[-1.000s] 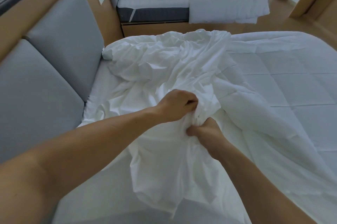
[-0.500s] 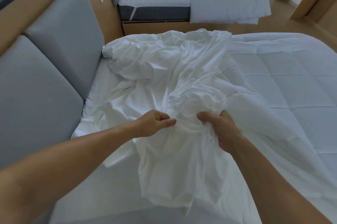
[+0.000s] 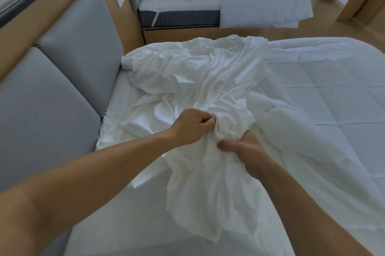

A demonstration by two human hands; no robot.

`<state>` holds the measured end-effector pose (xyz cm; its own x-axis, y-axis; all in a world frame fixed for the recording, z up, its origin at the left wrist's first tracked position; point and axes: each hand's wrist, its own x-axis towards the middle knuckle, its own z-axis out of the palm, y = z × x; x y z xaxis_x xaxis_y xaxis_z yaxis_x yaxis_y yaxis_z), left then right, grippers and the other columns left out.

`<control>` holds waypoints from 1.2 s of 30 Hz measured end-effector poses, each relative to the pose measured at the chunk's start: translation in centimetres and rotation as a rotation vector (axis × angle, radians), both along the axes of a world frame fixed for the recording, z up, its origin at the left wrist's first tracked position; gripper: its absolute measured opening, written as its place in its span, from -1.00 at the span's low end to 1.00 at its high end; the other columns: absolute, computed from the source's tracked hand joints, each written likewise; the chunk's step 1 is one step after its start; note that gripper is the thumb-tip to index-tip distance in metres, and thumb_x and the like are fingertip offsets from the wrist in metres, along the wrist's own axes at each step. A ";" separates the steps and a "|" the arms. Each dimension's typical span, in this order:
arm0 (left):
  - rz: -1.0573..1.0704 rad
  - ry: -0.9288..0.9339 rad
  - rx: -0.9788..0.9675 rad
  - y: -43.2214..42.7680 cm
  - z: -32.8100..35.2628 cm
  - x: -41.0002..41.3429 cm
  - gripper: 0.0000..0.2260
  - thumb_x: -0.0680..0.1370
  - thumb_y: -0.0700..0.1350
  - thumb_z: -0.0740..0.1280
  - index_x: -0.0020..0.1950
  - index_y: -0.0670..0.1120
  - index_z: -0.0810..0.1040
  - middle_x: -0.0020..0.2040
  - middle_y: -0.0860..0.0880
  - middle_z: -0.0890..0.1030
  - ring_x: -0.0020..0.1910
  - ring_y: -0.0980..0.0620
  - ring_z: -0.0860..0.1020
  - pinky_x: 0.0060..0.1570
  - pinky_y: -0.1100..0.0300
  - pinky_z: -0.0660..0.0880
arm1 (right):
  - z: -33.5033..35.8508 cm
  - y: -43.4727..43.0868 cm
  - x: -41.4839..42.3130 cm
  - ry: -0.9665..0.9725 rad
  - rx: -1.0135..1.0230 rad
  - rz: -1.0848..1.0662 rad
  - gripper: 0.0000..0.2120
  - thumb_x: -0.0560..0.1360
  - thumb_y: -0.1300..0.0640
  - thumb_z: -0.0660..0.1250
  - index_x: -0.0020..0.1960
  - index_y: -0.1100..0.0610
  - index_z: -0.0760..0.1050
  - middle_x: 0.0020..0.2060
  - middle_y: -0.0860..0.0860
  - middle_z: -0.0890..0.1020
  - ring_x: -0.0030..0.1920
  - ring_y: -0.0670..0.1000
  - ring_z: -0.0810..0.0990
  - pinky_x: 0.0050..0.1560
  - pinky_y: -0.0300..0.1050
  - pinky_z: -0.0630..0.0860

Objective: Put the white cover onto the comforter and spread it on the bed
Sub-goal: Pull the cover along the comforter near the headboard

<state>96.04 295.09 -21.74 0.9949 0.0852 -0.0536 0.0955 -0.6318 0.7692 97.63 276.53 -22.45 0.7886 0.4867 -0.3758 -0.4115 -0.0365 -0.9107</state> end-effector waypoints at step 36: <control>-0.165 0.317 0.017 1.9 -4.0 -0.9 -0.60 0.45 -0.06 0.53 0.24 0.05 0.53 0.02 0.15 0.59 0.03 0.16 0.56 0.05 0.33 0.44 | 2.0 -1.7 -0.1 -0.186 -0.380 -0.101 -0.75 0.42 0.39 0.33 0.02 0.13 0.53 -0.15 0.04 0.67 -0.15 0.09 0.65 -0.29 -0.07 0.58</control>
